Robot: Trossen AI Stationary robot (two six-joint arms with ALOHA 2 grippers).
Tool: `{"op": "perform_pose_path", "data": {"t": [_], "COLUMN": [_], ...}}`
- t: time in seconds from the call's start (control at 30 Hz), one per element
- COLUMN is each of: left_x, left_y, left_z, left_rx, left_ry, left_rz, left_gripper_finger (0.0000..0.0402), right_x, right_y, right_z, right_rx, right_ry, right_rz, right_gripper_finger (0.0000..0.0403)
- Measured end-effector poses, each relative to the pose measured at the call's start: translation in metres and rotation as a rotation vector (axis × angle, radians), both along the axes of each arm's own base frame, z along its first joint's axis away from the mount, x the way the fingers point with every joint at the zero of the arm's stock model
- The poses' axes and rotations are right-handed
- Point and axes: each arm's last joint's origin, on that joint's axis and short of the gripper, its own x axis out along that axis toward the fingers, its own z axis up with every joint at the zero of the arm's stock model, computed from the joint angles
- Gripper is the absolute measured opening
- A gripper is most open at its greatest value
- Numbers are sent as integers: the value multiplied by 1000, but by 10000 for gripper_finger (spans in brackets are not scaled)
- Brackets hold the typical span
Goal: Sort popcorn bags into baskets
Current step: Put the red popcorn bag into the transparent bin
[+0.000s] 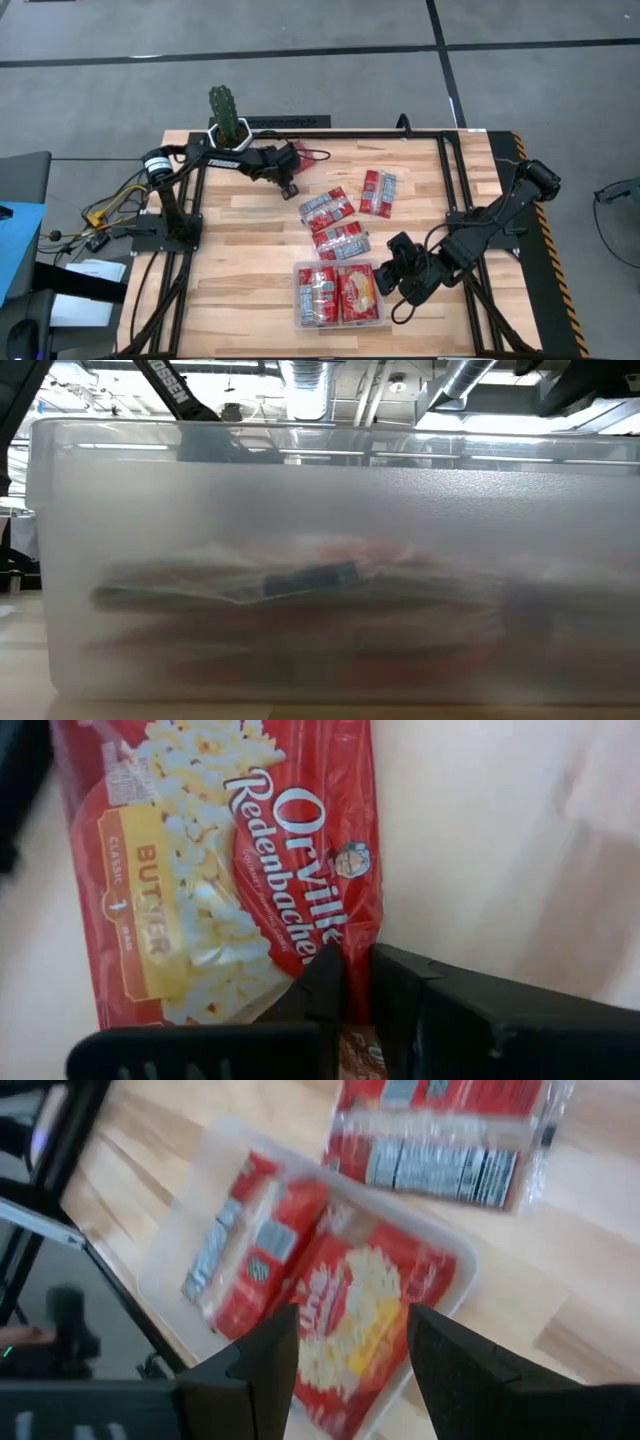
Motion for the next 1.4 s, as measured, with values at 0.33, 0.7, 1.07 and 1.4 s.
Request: {"op": "perform_pose_path", "data": {"t": [0.33, 0.7, 1.07, 1.4], "left_x": [-12, -22, -37, -39], "left_y": [-58, -141, -216, -237], "left_z": [72, 125, 133, 139], "left_rx": [-27, 48, 330, 415], "left_ry": [-126, -290, -279, -389], "left_rz": [-35, -254, -463, -410], "left_gripper_finger": [1, 1, 1, 1], "right_x": [10, 47, 47, 87], "right_y": [-18, -53, -108, -144], "right_z": [2, 13, 41, 30], "right_rx": [-123, -282, -174, -87], "right_ry": [-81, -141, -209, -324], "right_rz": [-142, 52, 68, 91], "right_gripper_finger": [210, 229, 230, 240]}}
